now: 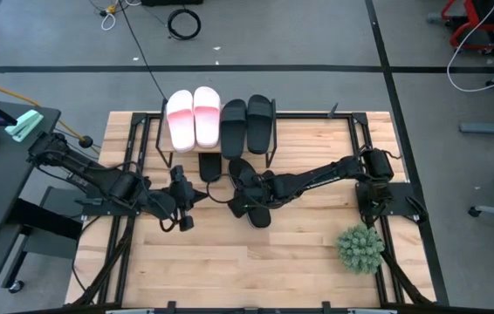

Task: Pick and place slides into the shelf
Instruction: Put the black flipflop under the shelf

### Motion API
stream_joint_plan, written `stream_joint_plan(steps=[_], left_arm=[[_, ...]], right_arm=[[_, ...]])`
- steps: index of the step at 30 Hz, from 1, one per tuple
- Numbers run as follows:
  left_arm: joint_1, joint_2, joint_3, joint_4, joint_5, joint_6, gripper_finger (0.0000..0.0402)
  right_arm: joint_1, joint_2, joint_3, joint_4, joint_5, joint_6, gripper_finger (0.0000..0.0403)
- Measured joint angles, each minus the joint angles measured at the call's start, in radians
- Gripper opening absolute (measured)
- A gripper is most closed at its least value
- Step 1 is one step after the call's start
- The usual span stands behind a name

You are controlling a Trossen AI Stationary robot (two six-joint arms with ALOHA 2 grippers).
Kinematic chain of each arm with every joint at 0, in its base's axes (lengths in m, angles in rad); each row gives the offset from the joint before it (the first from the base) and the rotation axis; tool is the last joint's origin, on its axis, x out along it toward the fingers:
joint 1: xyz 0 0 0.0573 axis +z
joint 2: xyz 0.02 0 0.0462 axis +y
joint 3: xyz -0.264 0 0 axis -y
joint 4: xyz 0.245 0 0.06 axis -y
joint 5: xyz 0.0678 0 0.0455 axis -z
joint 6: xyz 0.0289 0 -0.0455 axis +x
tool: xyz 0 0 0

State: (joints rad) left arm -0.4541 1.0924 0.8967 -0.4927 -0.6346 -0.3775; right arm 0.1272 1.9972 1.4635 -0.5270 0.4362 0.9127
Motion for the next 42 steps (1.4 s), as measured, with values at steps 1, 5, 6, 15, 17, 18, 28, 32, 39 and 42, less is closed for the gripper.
stream_joint_plan(steps=[1, 5, 6, 15, 17, 18, 28, 32, 39, 42], left_arm=[[0.0, 0.0, 0.0, 0.0, 0.0, -0.003, 0.0009], [0.0, 0.0, 0.0, 0.0, 0.0, -0.004, 0.0005], [0.0, 0.0, 0.0, 0.0, 0.0, -0.004, 0.0007], [-0.018, 0.0, 0.0, -0.022, 0.0, -0.005, 0.0022], [-0.027, 0.0, 0.0, -0.024, 0.0, -0.005, 0.0016], [-0.034, 0.0, 0.0, -0.024, 0.0, -0.011, 0.0013], [-0.085, 0.0, 0.0, -0.029, 0.0, -0.096, 0.0018], [-0.107, 0.0, 0.0, -0.029, 0.0, -0.109, 0.0023], [-0.122, 0.0, 0.0, -0.028, 0.0, -0.111, 0.0006], [-0.122, 0.0, 0.0, -0.029, 0.0, -0.111, 0.0005]], right_arm=[[0.0, 0.0, 0.0, 0.0, -0.002, 0.0, 0.0064], [0.0, 0.0, 0.0, 0.0, -0.028, -0.019, 0.0064], [0.0, 0.0, 0.0, -0.001, -0.032, -0.026, 0.0064], [0.084, -0.001, 0.0, -0.03, -0.079, -0.062, 0.0063], [0.105, -0.001, 0.0, -0.049, -0.093, -0.037, 0.006], [0.116, -0.001, 0.0, -0.056, -0.111, -0.024, 0.0058], [0.241, 0.004, 0.0, -0.153, -0.07, 0.026, 0.0035], [0.249, 0.004, -0.001, -0.193, -0.002, 0.027, 0.0017], [0.249, 0.006, -0.094, -0.158, -0.024, 0.061, 0.0007], [0.248, 0.006, -0.133, -0.08, -0.036, 0.055, 0.0004]])
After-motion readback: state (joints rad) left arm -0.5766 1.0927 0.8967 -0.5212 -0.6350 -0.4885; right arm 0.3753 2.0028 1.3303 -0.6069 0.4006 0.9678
